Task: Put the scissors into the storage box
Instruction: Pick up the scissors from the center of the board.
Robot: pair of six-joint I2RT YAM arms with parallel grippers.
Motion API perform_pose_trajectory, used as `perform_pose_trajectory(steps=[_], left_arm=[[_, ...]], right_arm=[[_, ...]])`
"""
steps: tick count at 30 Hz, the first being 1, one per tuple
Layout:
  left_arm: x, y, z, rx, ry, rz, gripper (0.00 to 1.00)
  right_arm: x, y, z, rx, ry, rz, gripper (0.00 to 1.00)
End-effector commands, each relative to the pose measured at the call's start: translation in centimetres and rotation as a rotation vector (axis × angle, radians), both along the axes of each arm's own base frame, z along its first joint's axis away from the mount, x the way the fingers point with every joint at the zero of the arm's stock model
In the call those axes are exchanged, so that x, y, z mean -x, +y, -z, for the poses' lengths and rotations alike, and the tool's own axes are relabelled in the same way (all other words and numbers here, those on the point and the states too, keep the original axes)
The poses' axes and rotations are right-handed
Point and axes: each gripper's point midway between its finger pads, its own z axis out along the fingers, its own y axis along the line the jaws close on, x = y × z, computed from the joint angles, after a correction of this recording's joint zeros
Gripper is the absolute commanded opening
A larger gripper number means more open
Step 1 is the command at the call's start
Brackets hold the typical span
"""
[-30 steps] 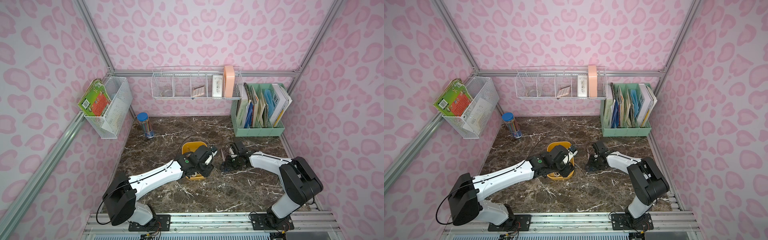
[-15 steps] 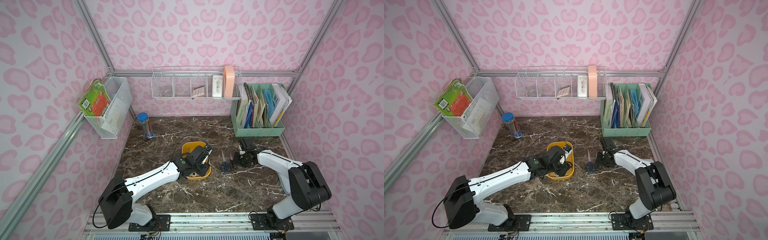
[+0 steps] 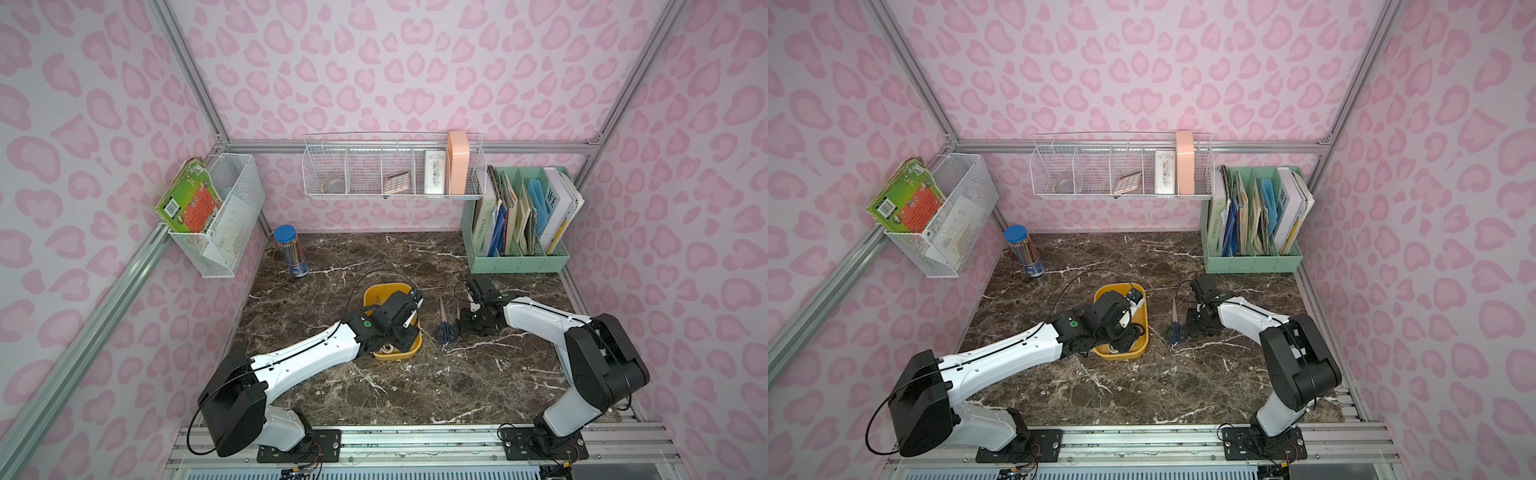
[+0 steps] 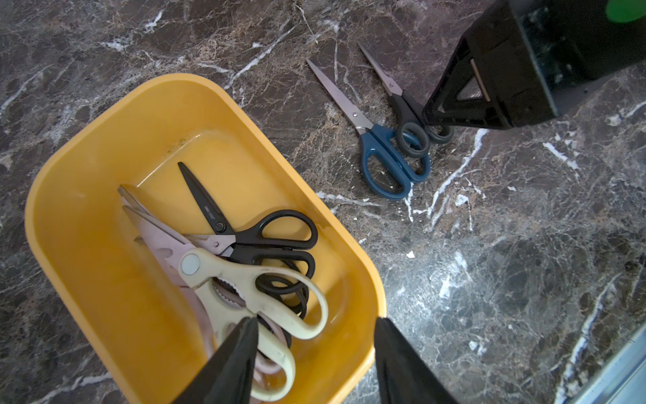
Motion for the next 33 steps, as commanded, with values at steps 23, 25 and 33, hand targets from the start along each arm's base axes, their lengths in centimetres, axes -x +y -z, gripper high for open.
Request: perform_pose_trajectory(steps=[23, 25, 33], left_arm=[[0.0, 0.3, -0.5, 0.017, -0.013, -0.008, 0.58], [0.0, 0.4, -0.7, 0.015, -0.018, -0.013, 0.58], [0.0, 0.8, -0.6, 0.008, -0.027, -0.019, 0.58]], right_arm=[[0.8, 1.4, 2.5, 0.009, 0.094, 0.009, 0.31], [1.1, 1.2, 2.9, 0.020, 0.108, 0.011, 0.31], [0.7, 1.6, 1.4, 0.016, 0.092, 0.001, 0.32]])
